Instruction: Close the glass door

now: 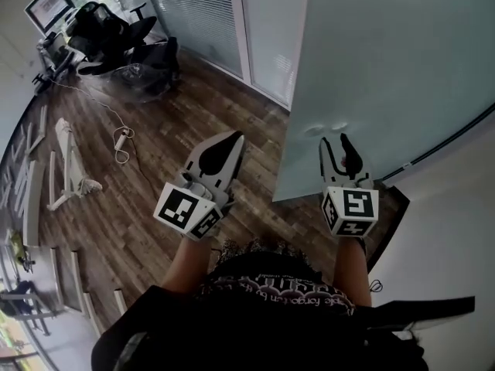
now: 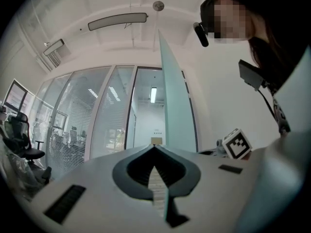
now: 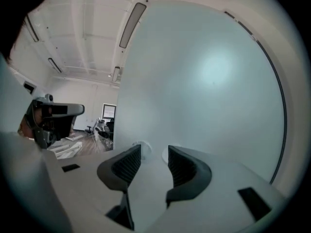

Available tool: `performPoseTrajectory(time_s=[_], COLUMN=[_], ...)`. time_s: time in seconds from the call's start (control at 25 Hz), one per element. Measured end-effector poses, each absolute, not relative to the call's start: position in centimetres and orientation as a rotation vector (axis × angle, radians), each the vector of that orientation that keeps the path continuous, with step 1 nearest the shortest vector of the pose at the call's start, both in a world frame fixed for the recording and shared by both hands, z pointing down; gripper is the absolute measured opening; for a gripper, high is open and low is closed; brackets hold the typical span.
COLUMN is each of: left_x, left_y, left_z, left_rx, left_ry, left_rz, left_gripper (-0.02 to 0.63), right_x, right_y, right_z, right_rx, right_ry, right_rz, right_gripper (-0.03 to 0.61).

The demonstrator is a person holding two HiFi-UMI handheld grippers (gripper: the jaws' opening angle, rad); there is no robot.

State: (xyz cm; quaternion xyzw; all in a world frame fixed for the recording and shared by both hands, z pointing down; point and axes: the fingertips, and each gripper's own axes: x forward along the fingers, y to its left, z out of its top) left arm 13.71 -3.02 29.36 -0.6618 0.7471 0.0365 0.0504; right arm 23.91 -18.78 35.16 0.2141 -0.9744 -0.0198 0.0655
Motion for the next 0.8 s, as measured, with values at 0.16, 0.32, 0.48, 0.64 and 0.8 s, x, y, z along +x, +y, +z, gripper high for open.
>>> performPoseTrajectory(time_s=[0.16, 0.32, 0.48, 0.64, 0.8], left_x=[13.4, 12.6, 12.4, 12.6, 12.8], left_y=[-1.6, 0.0, 0.7, 1.1, 1.5], left_z=[29.5, 29.6, 29.9, 30.0, 30.1], left_rx=[-1.963, -1.883, -1.834, -1.789, -1.737], left_ry=[2.344, 2.411, 2.452, 2.48, 2.513], left_rz=[0.095, 0.092, 0.078, 0.08, 0.077], left_gripper=[0.002, 0.002, 0.002, 0.002, 0.002], right_x=[22.2, 20.9, 19.9, 19.5, 19.2], right_y=[-20.0, -20.8, -20.8, -20.8, -21.2], right_z=[36.6, 37.0, 37.4, 37.7, 37.5], right_rx=[0.658, 0.676, 0.631, 0.611, 0.607], right_ry=[-2.894, -2.893, -2.886, -2.855, -2.861], right_rz=[-0.001, -0.019, -0.011, -0.028, -0.033], right_gripper=[0.166, 0.166, 0.16, 0.143, 0.141])
